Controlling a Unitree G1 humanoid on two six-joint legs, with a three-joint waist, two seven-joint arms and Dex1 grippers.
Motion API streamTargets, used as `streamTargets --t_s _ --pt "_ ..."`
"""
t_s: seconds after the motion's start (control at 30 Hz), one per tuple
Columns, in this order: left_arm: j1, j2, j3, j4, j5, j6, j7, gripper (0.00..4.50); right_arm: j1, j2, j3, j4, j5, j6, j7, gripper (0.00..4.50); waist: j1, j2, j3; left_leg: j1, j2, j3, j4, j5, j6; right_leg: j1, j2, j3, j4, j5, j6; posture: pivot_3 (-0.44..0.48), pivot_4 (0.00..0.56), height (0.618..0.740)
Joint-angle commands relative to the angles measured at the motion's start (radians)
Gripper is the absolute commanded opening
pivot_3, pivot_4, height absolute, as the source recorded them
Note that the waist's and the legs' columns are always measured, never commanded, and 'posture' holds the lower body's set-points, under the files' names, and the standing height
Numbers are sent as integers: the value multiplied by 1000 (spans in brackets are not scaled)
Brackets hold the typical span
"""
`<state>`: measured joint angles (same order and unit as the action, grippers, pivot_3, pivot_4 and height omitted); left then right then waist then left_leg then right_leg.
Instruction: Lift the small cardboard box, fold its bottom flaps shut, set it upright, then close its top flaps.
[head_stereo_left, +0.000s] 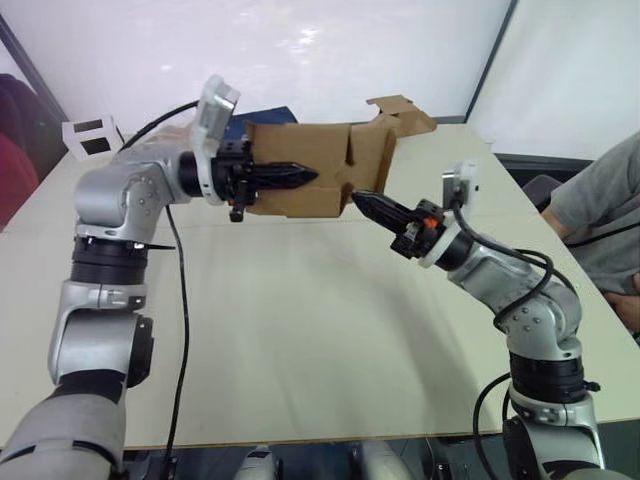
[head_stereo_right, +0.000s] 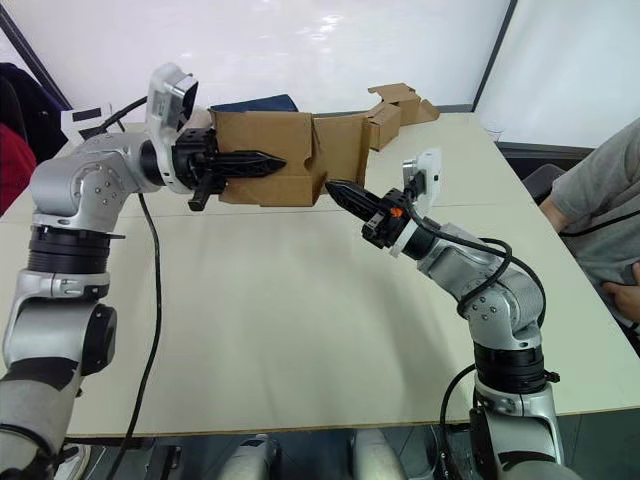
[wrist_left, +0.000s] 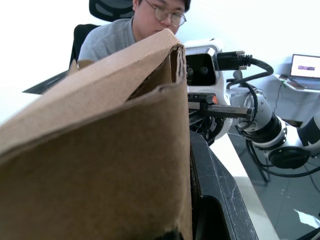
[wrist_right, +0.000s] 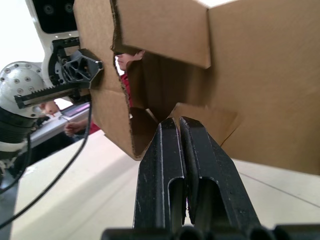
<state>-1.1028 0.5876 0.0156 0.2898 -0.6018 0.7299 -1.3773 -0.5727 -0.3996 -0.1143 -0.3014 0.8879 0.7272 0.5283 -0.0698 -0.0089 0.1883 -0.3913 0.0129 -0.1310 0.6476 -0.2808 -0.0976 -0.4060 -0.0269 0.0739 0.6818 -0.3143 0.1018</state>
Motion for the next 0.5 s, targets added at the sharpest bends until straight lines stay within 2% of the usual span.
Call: streamTargets --t_s 0.03,0.33,0.5 --pt "-7 5 18 -39 -18 -2 4 0 -30 20 28 -37 4 -3 12 80 -1 0 0 0 0 0 0 0 0 0 0 0 0 0 0 0 150 740" --pt "-9 6 20 -37 -14 -9 7 0 -52 35 52 -6 -43 -25 38 80 1 0 0 0 0 0 0 0 0 0 0 0 0 0 0 0 150 740" --pt "-7 10 21 -37 -9 -13 12 0 -46 -50 -55 -38 63 30 81 80 2 0 0 0 0 0 0 0 0 0 0 0 0 0 0 0 150 740"
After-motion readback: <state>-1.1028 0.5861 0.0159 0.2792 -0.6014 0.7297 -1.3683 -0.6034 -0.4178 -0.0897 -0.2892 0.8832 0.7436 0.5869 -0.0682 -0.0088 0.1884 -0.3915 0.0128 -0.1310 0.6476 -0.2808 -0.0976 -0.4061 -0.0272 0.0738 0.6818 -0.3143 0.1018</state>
